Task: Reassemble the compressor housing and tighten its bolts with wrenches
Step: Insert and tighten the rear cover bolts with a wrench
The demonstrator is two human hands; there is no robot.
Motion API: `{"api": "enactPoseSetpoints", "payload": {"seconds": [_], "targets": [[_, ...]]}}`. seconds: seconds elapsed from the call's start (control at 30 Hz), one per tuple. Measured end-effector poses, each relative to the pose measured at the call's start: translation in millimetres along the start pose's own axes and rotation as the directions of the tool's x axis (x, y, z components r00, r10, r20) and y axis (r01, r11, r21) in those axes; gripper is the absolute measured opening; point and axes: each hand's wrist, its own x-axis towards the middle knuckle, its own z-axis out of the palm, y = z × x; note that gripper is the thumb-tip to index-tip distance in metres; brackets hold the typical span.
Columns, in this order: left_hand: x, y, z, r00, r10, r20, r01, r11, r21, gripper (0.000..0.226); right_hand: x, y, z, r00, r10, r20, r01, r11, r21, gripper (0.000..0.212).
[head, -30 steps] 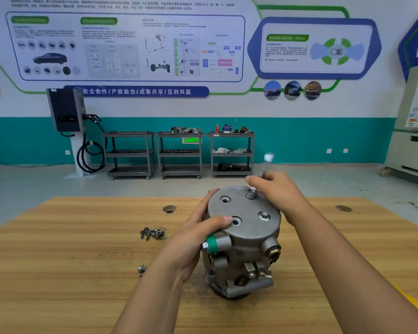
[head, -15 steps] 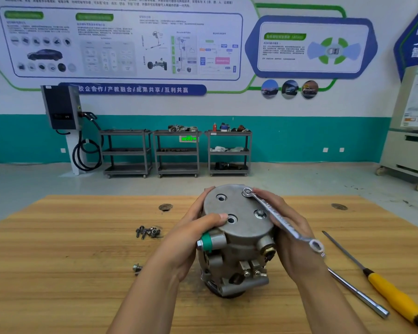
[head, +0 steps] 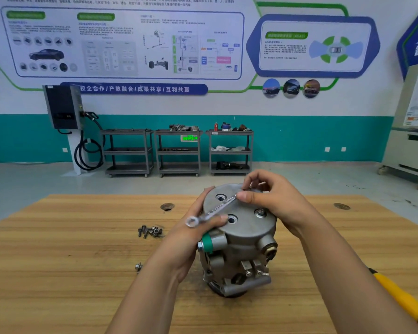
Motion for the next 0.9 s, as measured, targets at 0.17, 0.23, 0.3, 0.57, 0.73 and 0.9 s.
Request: {"api": "enactPoseSetpoints", "payload": {"seconds": [0.17,0.23,0.3,0.57,0.73,0.9], "targets": [[0,0,1,1.000,-0.001,-0.018,0.001,1.000,0.001,0.072,9,-1,7,0.994,0.090,-0.060,-0.091,0.996,-0.013,0.013],[-1,1,1,1.000,0.002,-0.024,-0.002,1.000,0.001,0.073,11,-1,7,0.987,0.142,-0.075,-0.136,0.988,0.076,0.005],[0,0,2,1.000,0.001,-0.021,-0.001,1.000,0.006,0.075,12,1,8,0.973,0.207,-0.099,-0.186,0.965,0.184,0.009],[1,1,2,1.000,0.012,-0.005,-0.012,1.000,0.010,0.071,-2,26,5,0.995,0.069,-0.075,0.004,0.710,0.704,0.018],[1,1,0,1.000,0.007,0.014,-0.007,1.000,-0.014,0.066,-22,45,2,0.992,-0.125,-0.014,0.090,0.631,0.771,0.034],[3,0,-1,0.999,0.007,0.037,-0.006,1.000,-0.024,0.068,-23,46,-9,0.986,-0.152,0.062,0.067,0.720,0.691,0.024]]}}
